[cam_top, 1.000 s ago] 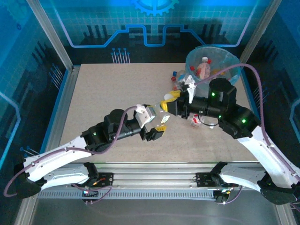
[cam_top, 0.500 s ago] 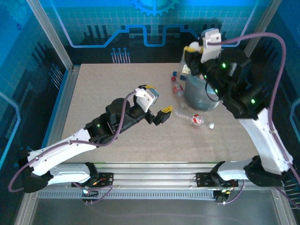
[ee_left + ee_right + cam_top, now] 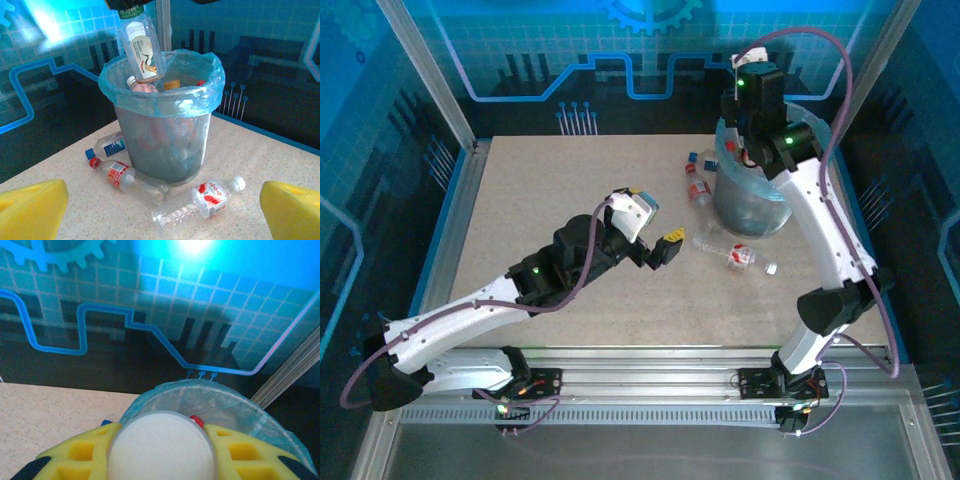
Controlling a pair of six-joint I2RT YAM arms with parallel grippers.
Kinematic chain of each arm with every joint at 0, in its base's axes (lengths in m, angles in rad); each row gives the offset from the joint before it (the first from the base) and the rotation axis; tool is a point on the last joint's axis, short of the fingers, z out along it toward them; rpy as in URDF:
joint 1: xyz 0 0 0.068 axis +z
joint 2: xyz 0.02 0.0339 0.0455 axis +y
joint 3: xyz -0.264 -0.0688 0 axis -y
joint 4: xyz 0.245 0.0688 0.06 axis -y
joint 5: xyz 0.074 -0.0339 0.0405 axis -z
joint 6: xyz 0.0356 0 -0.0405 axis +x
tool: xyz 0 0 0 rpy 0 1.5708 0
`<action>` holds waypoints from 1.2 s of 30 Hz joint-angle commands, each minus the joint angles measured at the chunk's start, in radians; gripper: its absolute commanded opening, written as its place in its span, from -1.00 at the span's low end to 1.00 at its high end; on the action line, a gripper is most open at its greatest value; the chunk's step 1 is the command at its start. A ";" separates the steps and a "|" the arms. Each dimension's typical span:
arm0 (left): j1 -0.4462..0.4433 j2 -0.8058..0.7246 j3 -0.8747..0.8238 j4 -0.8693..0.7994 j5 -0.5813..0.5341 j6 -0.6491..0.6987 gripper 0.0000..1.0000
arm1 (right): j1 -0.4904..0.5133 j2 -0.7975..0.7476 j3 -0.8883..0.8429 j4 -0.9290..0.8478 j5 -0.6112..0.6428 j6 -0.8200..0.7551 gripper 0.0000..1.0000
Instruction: Put the plastic bottles in the bin
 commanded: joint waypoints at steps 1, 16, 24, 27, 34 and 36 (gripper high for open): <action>0.011 -0.011 -0.030 0.033 -0.038 -0.043 0.98 | -0.038 0.052 0.055 -0.014 -0.038 0.055 -1.00; 0.040 -0.022 -0.065 0.008 -0.076 -0.088 0.98 | -0.163 0.233 0.026 -0.103 -0.221 0.203 -1.00; 0.057 -0.007 -0.061 0.007 -0.073 -0.101 0.98 | -0.225 0.305 0.102 -0.243 -0.202 0.275 -0.88; 0.061 -0.004 -0.057 0.006 -0.073 -0.104 0.98 | -0.244 0.300 0.104 -0.257 -0.200 0.295 -0.80; 0.068 -0.005 -0.057 0.001 -0.074 -0.115 0.98 | -0.246 0.302 0.120 -0.260 -0.201 0.305 -0.21; 0.071 -0.004 -0.054 -0.004 -0.075 -0.115 0.98 | -0.244 0.299 0.121 -0.258 -0.196 0.305 0.09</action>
